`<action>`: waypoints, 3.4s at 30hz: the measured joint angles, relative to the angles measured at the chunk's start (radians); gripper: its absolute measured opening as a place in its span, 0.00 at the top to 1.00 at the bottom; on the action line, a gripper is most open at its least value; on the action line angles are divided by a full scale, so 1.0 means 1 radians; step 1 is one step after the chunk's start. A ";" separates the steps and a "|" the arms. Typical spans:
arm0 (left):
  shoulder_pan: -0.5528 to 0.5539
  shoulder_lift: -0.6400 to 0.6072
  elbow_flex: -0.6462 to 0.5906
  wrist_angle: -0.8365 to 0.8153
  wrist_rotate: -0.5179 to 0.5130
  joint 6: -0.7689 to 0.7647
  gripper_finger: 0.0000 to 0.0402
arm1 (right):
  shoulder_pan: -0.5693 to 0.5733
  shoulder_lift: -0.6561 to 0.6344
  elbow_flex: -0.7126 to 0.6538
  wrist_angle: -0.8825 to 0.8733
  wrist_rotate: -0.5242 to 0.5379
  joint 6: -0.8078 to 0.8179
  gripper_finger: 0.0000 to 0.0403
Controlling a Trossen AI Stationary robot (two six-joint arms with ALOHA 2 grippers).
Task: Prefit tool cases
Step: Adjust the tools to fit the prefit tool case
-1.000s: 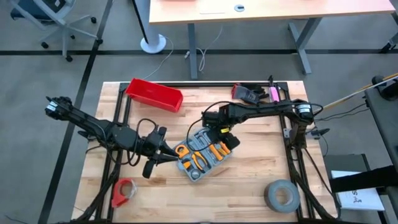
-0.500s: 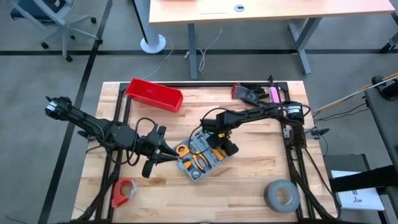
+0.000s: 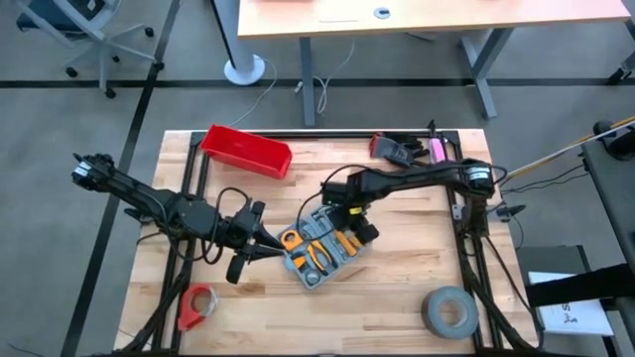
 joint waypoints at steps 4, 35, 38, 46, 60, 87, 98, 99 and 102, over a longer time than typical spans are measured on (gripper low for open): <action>0.000 0.000 0.000 0.000 0.000 -0.002 0.84 | 0.000 -0.026 0.028 -0.062 0.036 -0.028 0.73; 0.000 0.000 0.000 -0.001 0.000 0.001 0.81 | -0.022 -0.033 -0.244 0.177 0.000 -0.056 0.74; 0.000 0.000 0.000 0.000 0.000 0.002 0.78 | -0.018 -0.040 -0.216 0.139 0.011 -0.026 0.76; 0.000 0.003 0.000 -0.004 0.000 0.019 0.72 | 0.005 -0.058 -0.074 0.062 0.000 -0.014 0.80; 0.000 0.017 -0.001 -0.028 -0.001 0.034 0.71 | -0.007 -0.060 -0.060 -0.072 -0.002 -0.021 0.82; 0.013 0.278 0.006 -0.234 -0.118 -0.135 0.72 | 0.068 -0.185 -0.135 -0.140 -0.029 0.223 0.86; 0.017 0.453 0.006 -0.186 -0.104 -0.150 0.72 | 0.050 -0.197 -0.377 0.071 -0.032 0.295 0.88; 0.022 0.465 0.012 -0.187 -0.104 -0.150 0.72 | 0.049 -0.208 -0.390 0.086 -0.032 0.310 0.89; 0.034 0.490 0.036 -0.183 -0.104 -0.145 0.72 | 0.050 -0.246 -0.421 0.125 -0.031 0.339 0.90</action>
